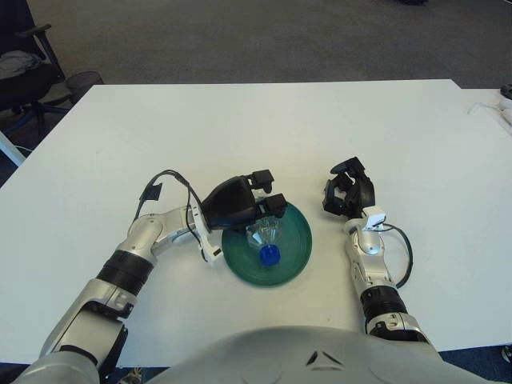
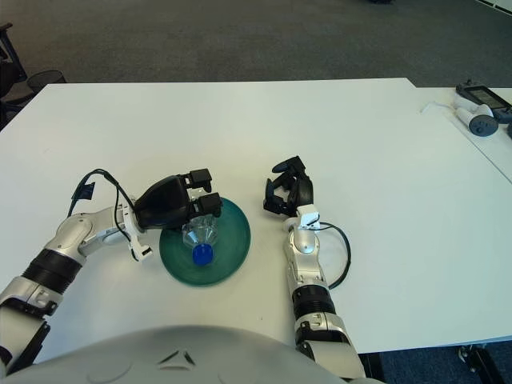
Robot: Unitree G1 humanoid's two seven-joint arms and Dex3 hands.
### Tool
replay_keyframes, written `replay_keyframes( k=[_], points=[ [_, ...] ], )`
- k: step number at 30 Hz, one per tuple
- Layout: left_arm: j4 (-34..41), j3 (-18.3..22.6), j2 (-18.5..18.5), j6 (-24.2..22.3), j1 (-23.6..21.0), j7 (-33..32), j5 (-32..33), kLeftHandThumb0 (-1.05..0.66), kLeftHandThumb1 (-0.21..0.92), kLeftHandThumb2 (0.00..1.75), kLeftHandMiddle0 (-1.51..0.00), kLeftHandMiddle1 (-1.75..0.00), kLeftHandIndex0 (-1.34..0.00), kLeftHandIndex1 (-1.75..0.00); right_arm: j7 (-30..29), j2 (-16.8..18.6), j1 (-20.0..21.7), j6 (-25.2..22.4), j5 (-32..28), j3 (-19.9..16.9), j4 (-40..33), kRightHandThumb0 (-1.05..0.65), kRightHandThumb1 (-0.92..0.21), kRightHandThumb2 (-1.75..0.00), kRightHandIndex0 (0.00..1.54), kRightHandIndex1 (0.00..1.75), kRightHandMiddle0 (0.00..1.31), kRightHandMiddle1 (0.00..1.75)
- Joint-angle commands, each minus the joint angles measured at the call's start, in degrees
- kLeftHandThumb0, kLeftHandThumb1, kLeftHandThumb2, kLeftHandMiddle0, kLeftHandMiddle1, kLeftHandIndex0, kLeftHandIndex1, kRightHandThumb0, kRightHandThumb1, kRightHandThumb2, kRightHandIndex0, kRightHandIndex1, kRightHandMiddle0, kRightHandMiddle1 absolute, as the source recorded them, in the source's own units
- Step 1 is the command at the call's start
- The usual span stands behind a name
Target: Put the bottle into the plate.
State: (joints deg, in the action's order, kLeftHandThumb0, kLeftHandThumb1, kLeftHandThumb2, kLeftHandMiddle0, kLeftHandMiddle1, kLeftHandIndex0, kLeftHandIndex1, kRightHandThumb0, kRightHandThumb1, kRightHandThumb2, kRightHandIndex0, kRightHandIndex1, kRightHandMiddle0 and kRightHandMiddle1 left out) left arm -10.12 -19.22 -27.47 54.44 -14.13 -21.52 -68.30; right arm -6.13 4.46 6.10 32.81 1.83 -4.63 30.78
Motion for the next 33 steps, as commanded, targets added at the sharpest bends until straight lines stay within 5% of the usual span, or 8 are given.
replay_keyframes(
  k=[1, 5, 15, 26, 29, 33],
  points=[
    [2.57, -1.7, -2.48, -1.83, -0.85, -0.93, -1.12, -0.45, 0.39, 1.23, -1.17, -1.75, -0.55, -1.75, -0.71, 2.93, -10.27, -1.66, -1.34, -0.7, 14.28, -0.01, -0.37, -1.25, 0.59, 1.74, 0.36, 1.69],
    [1.56, -2.91, -3.62, -0.19, -2.43, -0.25, 0.03, -0.44, 0.41, 1.2, -1.14, -1.75, -0.53, -1.75, -0.75, 2.84, -10.26, -2.04, -1.32, -0.73, 14.24, -0.01, -0.36, -1.25, 0.6, 1.75, 0.37, 1.67],
    [-2.31, -7.19, -7.19, 8.89, -9.32, -11.42, -4.58, -0.44, 0.41, 1.2, -1.05, -1.75, -0.53, -1.75, -0.77, 2.76, -10.24, -2.21, -1.51, -1.01, 14.44, -0.01, -0.37, -1.26, 0.59, 1.75, 0.35, 1.7],
    [-4.1, -10.57, -8.03, 7.8, -10.61, -24.19, -8.74, -0.43, 0.42, 1.18, -0.87, -1.75, -0.52, -1.75, -0.89, 2.68, -10.29, -2.49, -1.08, -0.68, 14.24, -0.01, -0.39, -1.23, 0.59, 1.72, 0.32, 1.72],
    [-4.84, -11.01, -8.03, 7.88, -10.79, -25.15, -8.17, -0.14, 0.24, 1.39, -0.75, -1.75, -0.53, -1.73, -0.83, 2.68, -10.32, -2.43, -1.06, -0.65, 14.24, -0.01, -0.39, -1.23, 0.59, 1.72, 0.33, 1.72],
    [-5.57, -11.79, -8.19, 8.02, -11.28, -25.79, -7.71, -0.04, 0.23, 1.42, -0.67, -1.74, -0.5, -1.74, -0.79, 2.7, -10.29, -2.25, -1.12, -0.69, 14.28, -0.01, -0.38, -1.24, 0.59, 1.74, 0.34, 1.7]
  ],
)
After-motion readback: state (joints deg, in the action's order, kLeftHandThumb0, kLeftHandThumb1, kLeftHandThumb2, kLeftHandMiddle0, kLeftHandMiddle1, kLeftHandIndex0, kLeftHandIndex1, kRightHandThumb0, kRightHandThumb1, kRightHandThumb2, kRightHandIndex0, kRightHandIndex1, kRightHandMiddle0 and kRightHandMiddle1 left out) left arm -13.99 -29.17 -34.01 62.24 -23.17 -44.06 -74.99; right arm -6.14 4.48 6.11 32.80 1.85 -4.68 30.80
